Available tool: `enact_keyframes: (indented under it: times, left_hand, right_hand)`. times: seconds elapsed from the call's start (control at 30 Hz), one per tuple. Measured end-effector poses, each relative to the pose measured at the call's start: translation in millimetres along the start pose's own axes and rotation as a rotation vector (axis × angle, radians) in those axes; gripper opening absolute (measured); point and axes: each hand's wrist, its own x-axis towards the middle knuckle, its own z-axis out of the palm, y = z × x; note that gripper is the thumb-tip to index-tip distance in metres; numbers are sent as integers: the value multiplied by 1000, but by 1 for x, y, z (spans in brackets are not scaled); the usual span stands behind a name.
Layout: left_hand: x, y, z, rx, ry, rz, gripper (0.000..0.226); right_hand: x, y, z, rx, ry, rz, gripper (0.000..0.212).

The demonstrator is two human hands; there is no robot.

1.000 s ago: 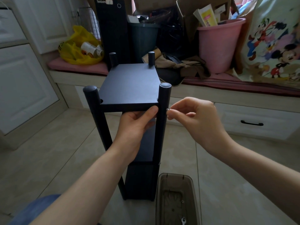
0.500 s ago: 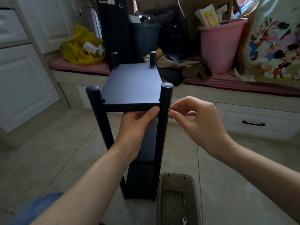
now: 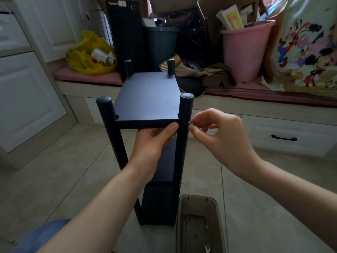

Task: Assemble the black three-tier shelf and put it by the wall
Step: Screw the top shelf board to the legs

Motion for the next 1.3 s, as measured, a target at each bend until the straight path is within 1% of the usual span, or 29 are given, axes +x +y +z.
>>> enact_keyframes:
  times: [0.3,0.57,0.7,0.8,0.93,1.03,1.1,1.17,1.23,1.3]
  left_hand:
    - [0,1,0,-9,-20,-8,49]
    - [0,0,0,-21,1,-10,52]
    - [-1,2,1,-23,3,0,51]
    - [-2,4,1,-37,6,5,52]
    - [-4,6,1,-33,7,2,52]
    - [-5,8,0,-27,11,4,48]
    - [-6,8,1,-33,21,0,47]
    - [-6,7,1,-41,40,-9,50]
    - [-6,6,2,-33,65,-17,55]
    - [-7,5,4,-17,95,-13,61]
  right_hand:
    - [2,1,1,138,-9,85,3]
    - [6,3,2,133,-12,132,11]
    - [10,2,3,169,-22,125,10]
    - [12,0,0,171,-57,106,8]
    - [16,1,-8,205,-161,94,3]
    - [16,2,-7,287,-181,150,2]
    - [17,5,-5,342,-170,216,5]
    - [18,7,-5,356,-170,277,16]
    - [19,9,-6,391,-219,318,27]
    - [19,9,-5,445,-272,351,26]
